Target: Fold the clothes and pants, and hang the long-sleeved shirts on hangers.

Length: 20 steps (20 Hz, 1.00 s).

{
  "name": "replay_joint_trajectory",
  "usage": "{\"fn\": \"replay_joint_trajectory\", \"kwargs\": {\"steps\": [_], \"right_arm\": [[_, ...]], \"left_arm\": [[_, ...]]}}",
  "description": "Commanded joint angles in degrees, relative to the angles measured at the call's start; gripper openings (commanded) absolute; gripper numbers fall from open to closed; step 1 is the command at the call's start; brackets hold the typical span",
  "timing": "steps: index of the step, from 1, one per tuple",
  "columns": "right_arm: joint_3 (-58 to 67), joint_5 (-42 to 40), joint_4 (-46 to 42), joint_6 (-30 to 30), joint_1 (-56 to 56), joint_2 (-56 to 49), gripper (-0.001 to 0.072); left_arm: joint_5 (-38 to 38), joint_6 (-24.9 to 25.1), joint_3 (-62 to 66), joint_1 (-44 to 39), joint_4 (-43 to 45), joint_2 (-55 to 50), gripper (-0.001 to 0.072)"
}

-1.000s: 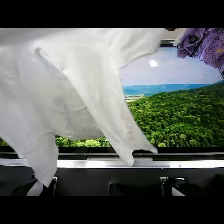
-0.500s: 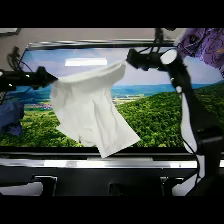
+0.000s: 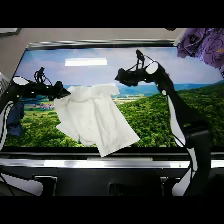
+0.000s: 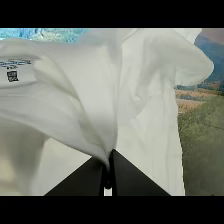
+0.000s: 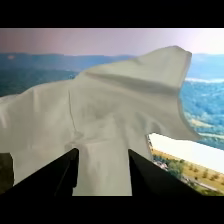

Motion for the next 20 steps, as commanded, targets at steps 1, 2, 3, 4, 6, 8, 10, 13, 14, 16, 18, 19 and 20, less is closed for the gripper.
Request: {"fn": "replay_joint_trajectory", "kwargs": {"steps": [1,2,3,4,6,8,10,13,14,16,18,19,20], "right_arm": [[0.0,19.85,-10.23,-3.1,-4.85,5.01,0.0382],[-0.04,26.64,-15.89,-5.35,-6.6,6.99,0.0382],[-0.81,31.34,-20.11,-6.75,-8.24,8.87,0.0382],[-4.04,31.26,-17.99,-5.62,-11.23,11.76,0.0382],[-14.69,28.68,-16.24,-6.54,-15.65,18.18,0.0384],[-29.64,26.58,-16.0,-8.85,-18.53,24.85,0.0396],[-45.33,22.58,-14.01,-10.54,-20.24,30.64,0.0522],[-63.14,15.63,-4.07,-15.3,-20.39,34.91,0.0546],[-66.84,13.42,-0.57,-16.52,-20.39,35.06,0.0546],[-72.28,8.33,5.31,-19.04,-20.39,35.04,0.0546],[-75.01,4.15,9.46,-21.0,-20.37,35.04,0.0546],[-75.76,2.97,11.56,-22.25,-20.37,34.99,0.0546],[-76.06,2.34,12.66,-22.67,-20.37,34.99,0.0546]], "left_arm": [[-0.94,-0.02,-0.02,0.26,0.11,-0.31,0.0017],[-1.27,-0.02,-0.02,0.26,0.09,-0.33,0.0017],[-1.53,-0.02,-0.02,0.24,0.09,-0.33,0.0017],[-1.68,-0.02,-0.02,0.22,0.11,-0.33,0.0017],[-1.68,-0.22,-0.02,0.22,0.09,-0.33,0.0017],[-1.68,-0.22,-0.02,0.22,0.09,-0.33,0.0017],[-1.68,-0.22,-0.02,0.22,0.11,-0.33,0.0017],[-1.7,-0.24,-0.02,0.22,0.09,-0.33,0.0017],[-1.73,-0.26,-0.02,0.22,0.09,-0.33,0.0017],[-1.73,-0.83,-0.02,0.22,0.09,-0.33,0.0017],[-1.75,-0.83,-0.02,0.22,0.09,-0.33,0.0017],[-1.92,-0.83,-0.02,0.22,0.09,-0.33,0.0017],[-2.1,-0.83,-0.02,0.22,0.11,-0.35,0.0017]]}}
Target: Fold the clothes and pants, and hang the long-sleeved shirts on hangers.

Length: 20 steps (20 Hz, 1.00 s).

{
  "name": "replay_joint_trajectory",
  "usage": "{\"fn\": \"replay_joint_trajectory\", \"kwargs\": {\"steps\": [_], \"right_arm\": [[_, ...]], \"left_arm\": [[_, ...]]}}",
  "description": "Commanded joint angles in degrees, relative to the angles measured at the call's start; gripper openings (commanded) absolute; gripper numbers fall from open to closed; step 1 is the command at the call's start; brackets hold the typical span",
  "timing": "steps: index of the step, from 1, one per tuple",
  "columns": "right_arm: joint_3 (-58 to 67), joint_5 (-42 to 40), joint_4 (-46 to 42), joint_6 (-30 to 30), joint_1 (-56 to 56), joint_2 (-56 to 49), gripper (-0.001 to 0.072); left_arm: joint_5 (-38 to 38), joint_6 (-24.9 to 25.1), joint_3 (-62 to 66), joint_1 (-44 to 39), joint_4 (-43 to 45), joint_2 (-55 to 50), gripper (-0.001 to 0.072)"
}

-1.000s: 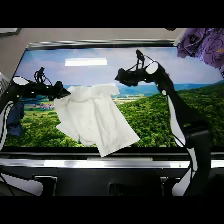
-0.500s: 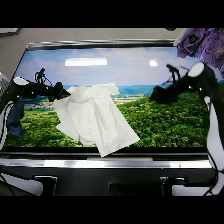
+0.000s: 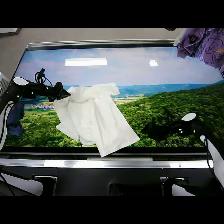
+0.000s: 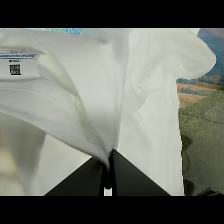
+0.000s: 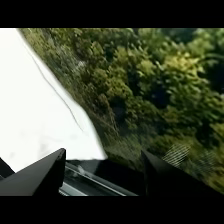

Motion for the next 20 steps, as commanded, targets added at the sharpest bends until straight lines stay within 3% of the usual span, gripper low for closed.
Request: {"fn": "replay_joint_trajectory", "kwargs": {"steps": [1,6,10,11,13,14,16,20], "right_arm": [[-4.55,-5.64,7.56,-3.54,-0.11,0.46,0.0546],[-4.59,-4.35,8.46,-3.34,0.17,0.46,0.0546],[-4.59,-6.19,5.46,-0.92,9.05,0.44,0.0533],[-4.57,-7.87,5.31,0.26,11.02,0.46,0.0474],[-4.57,-10.23,6.91,0.28,12.28,0.52,0.0121],[-4.28,-10.8,7.58,0.09,12.22,0.74,0.0028],[-0.81,-10.97,4.98,0.28,12.22,2.12,0.0028],[21.53,-6.91,-11.32,9.77,12.22,3.02,0.0028]], "left_arm": [[-0.31,-0.22,-0.02,0.04,0.02,-0.04,0.0017],[-0.26,-0.2,-0.02,0.04,0.02,-0.09,0.0017],[-0.26,-0.2,-0.02,0.04,0.02,-0.09,0.0017],[-0.28,-0.2,-0.02,0.04,0.02,-0.09,0.0017],[-0.33,-0.22,-0.02,0.04,0.02,-0.09,0.0017],[-0.57,-0.22,-0.02,0.04,0.0,-0.04,0.0017],[-1.38,-0.22,1.03,0.09,0.0,0.22,0.0016],[-2.8,-0.28,14.6,0.9,0.07,1.49,0.0015]]}}
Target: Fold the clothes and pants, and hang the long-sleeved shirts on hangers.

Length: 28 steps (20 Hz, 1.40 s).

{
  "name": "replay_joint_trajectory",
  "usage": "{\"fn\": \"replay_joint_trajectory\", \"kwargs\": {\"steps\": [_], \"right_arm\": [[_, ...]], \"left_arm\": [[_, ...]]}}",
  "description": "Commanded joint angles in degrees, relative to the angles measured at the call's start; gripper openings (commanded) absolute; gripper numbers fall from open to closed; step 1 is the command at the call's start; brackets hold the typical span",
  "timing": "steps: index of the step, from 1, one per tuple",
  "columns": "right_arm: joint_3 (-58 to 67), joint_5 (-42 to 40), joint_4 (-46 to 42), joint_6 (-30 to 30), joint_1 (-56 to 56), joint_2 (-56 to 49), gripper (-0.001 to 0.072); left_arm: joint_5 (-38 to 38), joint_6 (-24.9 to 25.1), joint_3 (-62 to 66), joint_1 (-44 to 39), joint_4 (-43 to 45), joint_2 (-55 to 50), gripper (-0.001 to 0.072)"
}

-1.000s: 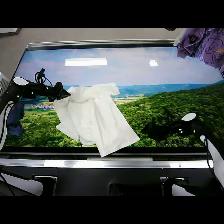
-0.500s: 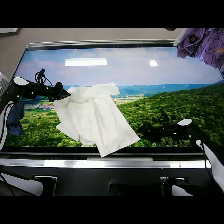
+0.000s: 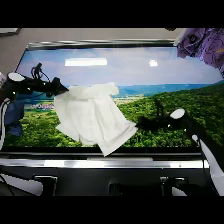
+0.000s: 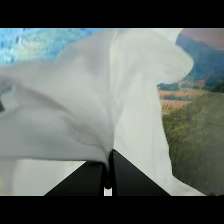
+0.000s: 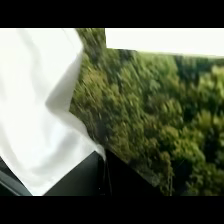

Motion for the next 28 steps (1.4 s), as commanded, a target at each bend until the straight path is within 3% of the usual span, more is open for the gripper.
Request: {"fn": "replay_joint_trajectory", "kwargs": {"steps": [1,5,9,14,18,23,25,28], "right_arm": [[20.59,3.23,-13.51,7.69,0.33,0.61,0.0028],[53.92,8.57,-27.76,15.69,0.33,0.61,0.0028],[77.9,17.35,-34.67,17.59,0.35,2.75,0.0028],[75.47,16.9,-36.48,20.24,0.37,19.69,0.0028],[74.93,16.94,-41.86,23.8,0.37,24.9,0.0028],[74.69,19.78,-49.66,28.5,0.37,16.98,0.0028],[74.64,19.85,-48.22,28.72,0.39,10.19,0.0029],[71.34,18.1,-44.54,28.94,0.39,-1.11,0.0029]], "left_arm": [[-1.01,-1.09,12.83,0.63,-0.04,0.98,0.0015],[-2.08,-1.99,29.97,1.05,1.14,4.72,0.0015],[-2.32,-2.38,27.34,2.25,7.28,19.43,0.0015],[-2.27,-6.93,23.67,2.23,23.65,40.13,0.0015],[-2.29,-12.59,23.65,2.23,28.0,48.19,0.0016],[-4.37,-17.7,20.79,2.21,27.93,46.21,0.0016],[-7.93,-17.66,17.31,2.1,27.96,42.38,0.0015],[-7.5,-17.51,9.79,2.1,27.98,34.58,0.0016]]}}
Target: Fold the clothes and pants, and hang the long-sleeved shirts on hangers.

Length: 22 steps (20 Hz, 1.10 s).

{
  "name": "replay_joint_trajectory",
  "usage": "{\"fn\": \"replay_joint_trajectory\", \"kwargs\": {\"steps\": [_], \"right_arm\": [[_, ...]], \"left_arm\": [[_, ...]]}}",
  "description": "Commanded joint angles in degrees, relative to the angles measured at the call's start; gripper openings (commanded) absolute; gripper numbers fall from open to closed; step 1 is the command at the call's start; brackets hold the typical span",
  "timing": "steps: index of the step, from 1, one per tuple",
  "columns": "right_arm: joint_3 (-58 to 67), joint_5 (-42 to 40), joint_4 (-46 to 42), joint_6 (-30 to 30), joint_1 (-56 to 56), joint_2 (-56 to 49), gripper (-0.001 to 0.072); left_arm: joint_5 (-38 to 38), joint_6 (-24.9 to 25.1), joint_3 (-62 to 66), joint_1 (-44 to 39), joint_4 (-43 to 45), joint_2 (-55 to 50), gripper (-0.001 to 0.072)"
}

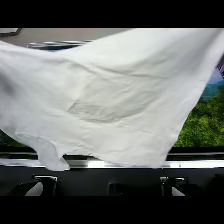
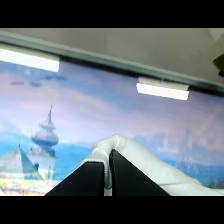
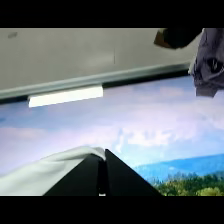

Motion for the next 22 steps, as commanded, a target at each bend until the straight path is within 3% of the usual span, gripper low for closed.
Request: {"fn": "replay_joint_trajectory", "kwargs": {"steps": [1,8,11,14,15,16,17,18,20,22], "right_arm": [[-4.61,-2.43,3.54,0.96,0.07,-12.79,0.0029],[-8.07,-12.87,20.57,0.94,0.07,-40.94,0.0035],[-8.07,-14.64,26.6,0.94,0.07,-47.19,0.0068],[-8.04,-12.39,28.02,-0.24,0.04,-48.7,0.0251],[-7.76,-10.84,27.93,-0.92,0.0,-48.43,0.0337],[-7.26,-8.15,27.63,-3.17,-0.44,-47.78,0.041],[-6.84,-4.85,27.23,-6.34,-0.9,-46.73,0.0425],[-6.8,-0.33,25.51,-11.41,-1.6,-44.92,0.0425],[-6.86,9.51,16.5,-18.73,-3.19,-40.59,0.0445],[-9.09,10.16,20.28,-19.37,-8.26,-35.04,0.0461]], "left_arm": [[-0.7,-0.59,-7.82,-0.02,0.24,-8.81,0.0017],[4.81,1.68,-15.3,-0.13,-1.27,-38.64,0.0017],[8.94,1.31,-15.19,-0.13,-3.41,-44.54,0.0017],[11.82,1.36,-15.15,-0.11,-5.38,-45.92,0.0022],[11.58,1.33,-14.71,0.13,-5.38,-45.92,0.01],[9.86,1.38,-13.46,0.55,-5.38,-45.81,0.0277],[7.37,1.42,-11.87,1.11,-5.38,-45.55,0.0516],[4.48,2.58,-10.14,1.99,-5.35,-44.81,0.0625],[-0.85,6.56,-7.82,4.07,-5.01,-42.32,0.0625],[-6.64,10.95,-7.8,6.27,-2.75,-38.49,0.0625]]}}
